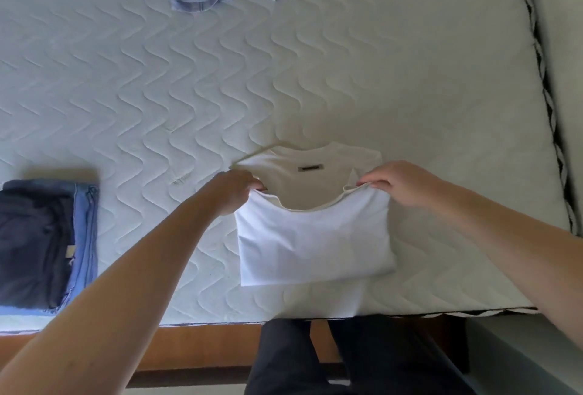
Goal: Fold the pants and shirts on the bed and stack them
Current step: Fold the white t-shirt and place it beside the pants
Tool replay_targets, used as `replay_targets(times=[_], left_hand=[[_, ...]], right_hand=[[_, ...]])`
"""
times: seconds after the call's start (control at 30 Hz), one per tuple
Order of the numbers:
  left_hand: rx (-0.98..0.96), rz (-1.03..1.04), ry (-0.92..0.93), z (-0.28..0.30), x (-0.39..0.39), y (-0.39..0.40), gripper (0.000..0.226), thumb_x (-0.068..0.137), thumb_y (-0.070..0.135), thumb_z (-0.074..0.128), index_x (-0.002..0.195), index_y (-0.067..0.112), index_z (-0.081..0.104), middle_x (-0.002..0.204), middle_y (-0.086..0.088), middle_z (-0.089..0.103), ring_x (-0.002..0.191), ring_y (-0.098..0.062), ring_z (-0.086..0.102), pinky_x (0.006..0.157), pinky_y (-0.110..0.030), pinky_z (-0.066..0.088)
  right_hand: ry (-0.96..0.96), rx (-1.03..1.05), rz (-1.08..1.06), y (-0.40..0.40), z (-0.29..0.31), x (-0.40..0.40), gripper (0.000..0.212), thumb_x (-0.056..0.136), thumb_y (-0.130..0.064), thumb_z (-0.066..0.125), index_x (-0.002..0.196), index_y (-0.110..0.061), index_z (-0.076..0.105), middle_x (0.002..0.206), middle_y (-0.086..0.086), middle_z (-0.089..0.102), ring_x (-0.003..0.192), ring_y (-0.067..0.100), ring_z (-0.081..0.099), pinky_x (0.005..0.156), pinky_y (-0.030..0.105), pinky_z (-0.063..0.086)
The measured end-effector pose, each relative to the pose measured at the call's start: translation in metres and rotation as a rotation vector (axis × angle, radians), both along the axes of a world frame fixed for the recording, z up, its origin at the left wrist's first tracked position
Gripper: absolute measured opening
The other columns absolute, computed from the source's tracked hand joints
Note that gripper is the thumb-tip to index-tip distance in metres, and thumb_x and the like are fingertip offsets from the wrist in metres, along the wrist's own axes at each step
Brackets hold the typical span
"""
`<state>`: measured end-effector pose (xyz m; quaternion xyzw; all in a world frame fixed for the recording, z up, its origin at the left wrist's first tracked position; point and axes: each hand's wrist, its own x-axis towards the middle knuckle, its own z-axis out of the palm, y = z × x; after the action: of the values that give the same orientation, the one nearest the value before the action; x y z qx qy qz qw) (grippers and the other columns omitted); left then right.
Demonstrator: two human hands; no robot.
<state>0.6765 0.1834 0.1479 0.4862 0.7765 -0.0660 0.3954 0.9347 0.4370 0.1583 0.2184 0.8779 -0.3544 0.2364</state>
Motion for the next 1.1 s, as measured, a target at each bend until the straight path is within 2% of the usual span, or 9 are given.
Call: replay_targets(times=[0.27, 0.57, 0.7, 0.77, 0.83, 0.9, 0.97, 1.03, 1.1], left_hand=[[0.044, 0.167, -0.009, -0.084, -0.046, 0.046, 0.030, 0.088, 0.009, 0.056, 0.114, 0.019, 0.066, 0.102, -0.001, 0.066, 0.096, -0.023, 0.059, 0.074, -0.030, 0.043], [0.149, 0.432, -0.054, -0.170, -0.062, 0.054, 0.034, 0.091, 0.009, 0.060, 0.122, 0.020, 0.068, 0.124, -0.001, 0.067, 0.112, -0.020, 0.060, 0.088, -0.020, 0.038], [0.128, 0.560, -0.040, -0.178, -0.057, 0.053, 0.026, 0.089, 0.019, 0.064, 0.108, 0.035, 0.069, 0.097, 0.005, 0.067, 0.071, -0.017, 0.059, 0.071, -0.023, 0.043], [0.174, 0.583, -0.032, -0.175, -0.059, 0.051, 0.022, 0.086, 0.019, 0.065, 0.086, 0.042, 0.065, 0.078, 0.013, 0.065, 0.056, -0.006, 0.057, 0.058, -0.020, 0.041], [0.196, 0.574, -0.034, -0.172, -0.063, 0.049, 0.021, 0.084, 0.020, 0.066, 0.085, 0.041, 0.064, 0.077, 0.015, 0.066, 0.049, 0.005, 0.051, 0.054, -0.013, 0.037], [0.195, 0.547, -0.037, -0.170, -0.067, 0.047, 0.024, 0.083, 0.020, 0.067, 0.100, 0.037, 0.068, 0.094, 0.012, 0.067, 0.058, 0.004, 0.052, 0.060, -0.015, 0.038], [0.166, 0.528, -0.035, -0.171, -0.070, 0.049, 0.033, 0.083, 0.018, 0.066, 0.113, 0.032, 0.068, 0.110, 0.007, 0.067, 0.080, -0.012, 0.060, 0.075, -0.025, 0.043], [0.088, 0.421, 0.018, -0.174, -0.070, 0.054, 0.043, 0.085, 0.021, 0.065, 0.126, 0.030, 0.061, 0.126, 0.003, 0.063, 0.112, -0.022, 0.057, 0.096, -0.035, 0.041], [0.059, 0.331, 0.068, -0.175, -0.069, 0.063, 0.048, 0.085, 0.032, 0.066, 0.131, 0.029, 0.055, 0.131, 0.001, 0.056, 0.127, -0.024, 0.046, 0.104, -0.042, 0.031]], right_hand=[[-0.061, 0.031, -0.141, 0.045, -0.090, -0.041, 0.029, 0.100, -0.013, 0.053, 0.125, -0.016, 0.067, 0.125, 0.005, 0.067, 0.115, 0.022, 0.061, 0.088, 0.023, 0.038], [-0.072, 0.074, -0.292, 0.062, -0.171, -0.058, 0.031, 0.099, -0.014, 0.055, 0.130, -0.012, 0.063, 0.133, 0.009, 0.062, 0.123, 0.025, 0.056, 0.091, 0.023, 0.035], [-0.048, 0.129, -0.285, 0.058, -0.178, -0.064, 0.030, 0.099, -0.013, 0.054, 0.127, -0.011, 0.064, 0.128, 0.013, 0.065, 0.117, 0.029, 0.059, 0.093, 0.030, 0.040], [-0.046, 0.126, -0.292, 0.057, -0.176, -0.065, 0.029, 0.099, -0.013, 0.054, 0.126, -0.011, 0.065, 0.126, 0.013, 0.066, 0.115, 0.030, 0.059, 0.091, 0.031, 0.041], [-0.040, 0.110, -0.321, 0.059, -0.174, -0.064, 0.029, 0.098, -0.015, 0.056, 0.125, -0.013, 0.065, 0.124, 0.011, 0.067, 0.113, 0.027, 0.061, 0.083, 0.025, 0.039], [-0.011, 0.107, -0.350, 0.061, -0.173, -0.063, 0.028, 0.098, -0.016, 0.057, 0.124, -0.013, 0.066, 0.122, 0.009, 0.068, 0.111, 0.024, 0.062, 0.076, 0.017, 0.032], [0.003, 0.127, -0.345, 0.062, -0.173, -0.063, 0.027, 0.097, -0.015, 0.058, 0.123, -0.013, 0.067, 0.123, 0.008, 0.068, 0.112, 0.024, 0.062, 0.077, 0.017, 0.032], [-0.045, 0.172, -0.287, 0.062, -0.175, -0.067, 0.030, 0.095, -0.016, 0.060, 0.124, -0.014, 0.065, 0.126, 0.009, 0.065, 0.117, 0.028, 0.058, 0.088, 0.025, 0.039], [-0.117, 0.246, -0.204, 0.062, -0.176, -0.075, 0.036, 0.091, -0.024, 0.065, 0.126, -0.017, 0.062, 0.127, 0.011, 0.061, 0.120, 0.032, 0.053, 0.097, 0.036, 0.039]])
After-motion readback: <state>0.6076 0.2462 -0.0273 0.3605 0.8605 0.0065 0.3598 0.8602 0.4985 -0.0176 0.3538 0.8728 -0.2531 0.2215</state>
